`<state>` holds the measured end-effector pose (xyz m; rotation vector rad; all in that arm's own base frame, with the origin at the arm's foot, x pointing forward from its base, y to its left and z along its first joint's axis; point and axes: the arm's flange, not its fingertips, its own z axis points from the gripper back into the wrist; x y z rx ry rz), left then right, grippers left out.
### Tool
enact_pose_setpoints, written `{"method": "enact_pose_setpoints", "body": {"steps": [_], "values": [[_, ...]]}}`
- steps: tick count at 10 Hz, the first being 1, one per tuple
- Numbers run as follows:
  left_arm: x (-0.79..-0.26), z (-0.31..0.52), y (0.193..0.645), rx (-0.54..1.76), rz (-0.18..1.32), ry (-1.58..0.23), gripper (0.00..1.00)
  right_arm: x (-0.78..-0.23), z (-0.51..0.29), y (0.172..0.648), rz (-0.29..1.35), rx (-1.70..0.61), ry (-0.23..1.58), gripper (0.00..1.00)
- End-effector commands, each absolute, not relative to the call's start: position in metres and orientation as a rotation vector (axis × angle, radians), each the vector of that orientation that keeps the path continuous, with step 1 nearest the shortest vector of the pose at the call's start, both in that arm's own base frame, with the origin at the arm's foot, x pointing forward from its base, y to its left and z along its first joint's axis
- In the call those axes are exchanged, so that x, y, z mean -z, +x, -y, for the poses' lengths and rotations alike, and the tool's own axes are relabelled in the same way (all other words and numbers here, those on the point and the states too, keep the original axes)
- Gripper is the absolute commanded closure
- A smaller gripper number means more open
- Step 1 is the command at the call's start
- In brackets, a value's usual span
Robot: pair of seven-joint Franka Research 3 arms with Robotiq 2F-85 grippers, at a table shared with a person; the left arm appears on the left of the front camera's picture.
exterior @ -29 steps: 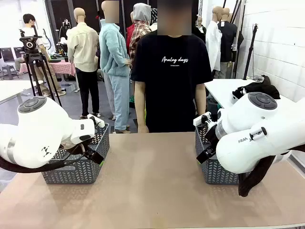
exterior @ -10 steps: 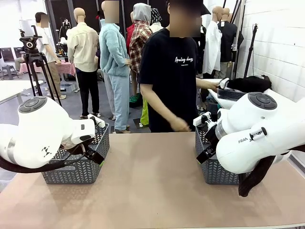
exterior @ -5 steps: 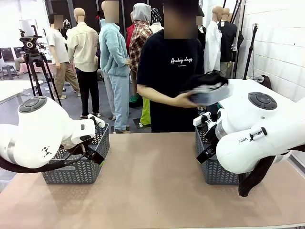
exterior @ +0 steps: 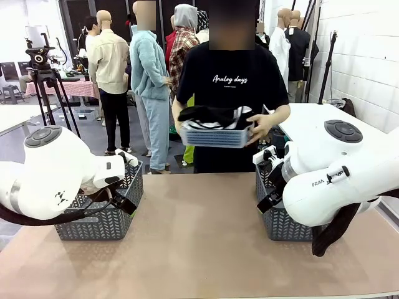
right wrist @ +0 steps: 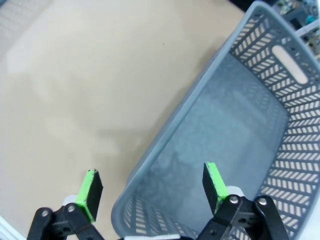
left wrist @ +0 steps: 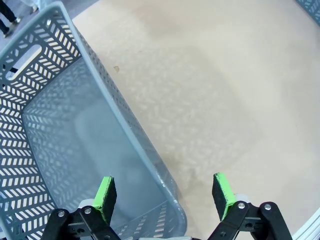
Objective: Sort the tops and bottoms.
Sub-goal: Lift clothes from the center of the table with your left hand.
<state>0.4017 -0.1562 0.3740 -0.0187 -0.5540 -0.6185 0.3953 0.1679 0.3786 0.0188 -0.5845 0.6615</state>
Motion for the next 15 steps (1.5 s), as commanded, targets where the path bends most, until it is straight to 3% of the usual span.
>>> {"method": "enact_pose_setpoints", "body": {"steps": [1,5,8,11,15], "values": [[-0.397,0.169,0.388,0.645,0.577,0.001,0.00,-0.408,-0.168,0.381,0.652,-0.619,0.001,0.00],[-0.490,0.183,0.345,0.691,0.645,0.083,0.00,-0.484,-0.151,0.332,0.829,-0.597,0.049,0.00],[-0.550,0.169,0.300,0.696,0.628,0.139,0.00,-0.508,-0.129,0.296,0.907,-0.561,0.030,0.00],[-0.571,0.157,0.253,0.693,0.728,0.049,0.00,-0.510,-0.114,0.275,0.898,-0.526,0.042,0.00],[-0.563,0.140,0.257,0.661,0.758,-0.013,0.00,-0.496,-0.101,0.282,0.847,-0.530,0.057,0.00]]}}
